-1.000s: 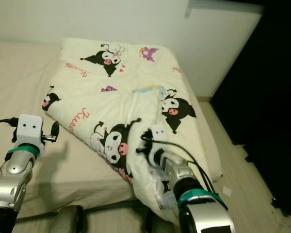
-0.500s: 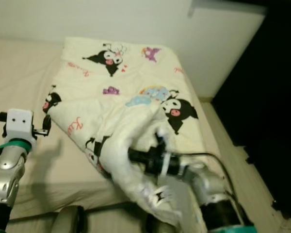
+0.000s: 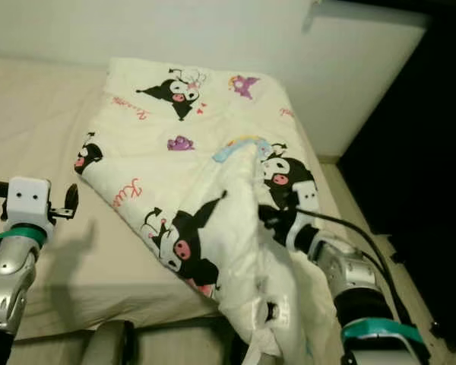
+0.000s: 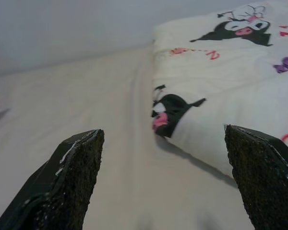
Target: Clean up the room
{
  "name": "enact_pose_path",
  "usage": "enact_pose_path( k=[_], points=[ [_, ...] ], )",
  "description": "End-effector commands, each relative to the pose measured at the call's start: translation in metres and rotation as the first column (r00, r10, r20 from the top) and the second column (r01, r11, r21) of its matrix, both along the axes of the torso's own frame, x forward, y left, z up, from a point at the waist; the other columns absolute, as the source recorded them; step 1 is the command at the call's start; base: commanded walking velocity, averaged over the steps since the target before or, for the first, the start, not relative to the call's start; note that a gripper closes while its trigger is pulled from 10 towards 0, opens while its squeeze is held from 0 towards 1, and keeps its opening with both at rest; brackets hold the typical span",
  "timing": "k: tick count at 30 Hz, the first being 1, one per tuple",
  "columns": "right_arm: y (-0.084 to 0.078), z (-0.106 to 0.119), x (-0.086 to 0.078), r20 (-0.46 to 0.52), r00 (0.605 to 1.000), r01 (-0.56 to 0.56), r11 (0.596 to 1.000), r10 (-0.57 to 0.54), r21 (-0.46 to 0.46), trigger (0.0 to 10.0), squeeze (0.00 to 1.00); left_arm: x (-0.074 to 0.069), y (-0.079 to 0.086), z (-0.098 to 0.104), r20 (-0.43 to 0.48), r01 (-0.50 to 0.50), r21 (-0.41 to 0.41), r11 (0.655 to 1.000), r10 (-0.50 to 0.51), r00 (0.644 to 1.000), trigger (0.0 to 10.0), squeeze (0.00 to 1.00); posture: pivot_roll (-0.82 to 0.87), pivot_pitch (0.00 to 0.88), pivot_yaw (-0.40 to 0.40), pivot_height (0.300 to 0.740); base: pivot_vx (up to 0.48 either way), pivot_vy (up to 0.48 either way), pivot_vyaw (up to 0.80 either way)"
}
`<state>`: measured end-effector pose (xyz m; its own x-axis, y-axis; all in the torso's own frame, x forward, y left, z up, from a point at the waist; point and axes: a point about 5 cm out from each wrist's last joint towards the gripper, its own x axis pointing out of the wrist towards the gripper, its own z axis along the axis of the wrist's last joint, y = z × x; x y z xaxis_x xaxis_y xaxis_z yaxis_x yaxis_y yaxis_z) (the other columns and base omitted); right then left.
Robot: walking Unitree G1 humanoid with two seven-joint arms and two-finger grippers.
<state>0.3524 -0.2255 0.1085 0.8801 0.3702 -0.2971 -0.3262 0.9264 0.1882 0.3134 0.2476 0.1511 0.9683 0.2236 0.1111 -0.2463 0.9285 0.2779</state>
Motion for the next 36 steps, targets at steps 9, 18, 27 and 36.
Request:
enact_pose_path(
  k=[9,18,27,36],
  points=[
    [0.000,-0.015,0.007,-0.034,0.981,0.186,0.972,-0.193,-0.144,10.0,0.00,-0.005,0.006,-0.003,-0.003,-0.026,0.010,1.000,0.026,1.000,10.0,0.00,0.20,0.000,-0.099,0.595,0.000,0.000,0.00],
    [0.123,-0.010,0.021,-0.017,0.998,-0.056,0.996,0.055,-0.073,10.0,0.00,0.007,-0.004,0.003,0.013,-0.005,0.005,1.000,0.005,1.000,10.0,0.00,0.20,0.000,-0.107,0.595,0.000,0.000,0.00],
    [0.246,0.054,0.000,0.252,0.832,-0.552,0.780,0.494,0.295,10.0,0.00,0.013,0.004,0.014,0.032,-0.009,0.029,1.000,0.008,0.999,10.0,0.00,0.20,0.000,-0.098,0.595,0.000,0.000,0.00],
    [0.217,0.064,-0.078,0.418,0.371,-0.909,0.232,0.829,0.345,10.0,0.00,0.020,0.004,0.027,0.070,0.011,0.051,0.999,-0.014,0.997,10.0,0.00,0.19,0.000,-0.086,0.595,0.000,0.000,0.00]
  ],
)
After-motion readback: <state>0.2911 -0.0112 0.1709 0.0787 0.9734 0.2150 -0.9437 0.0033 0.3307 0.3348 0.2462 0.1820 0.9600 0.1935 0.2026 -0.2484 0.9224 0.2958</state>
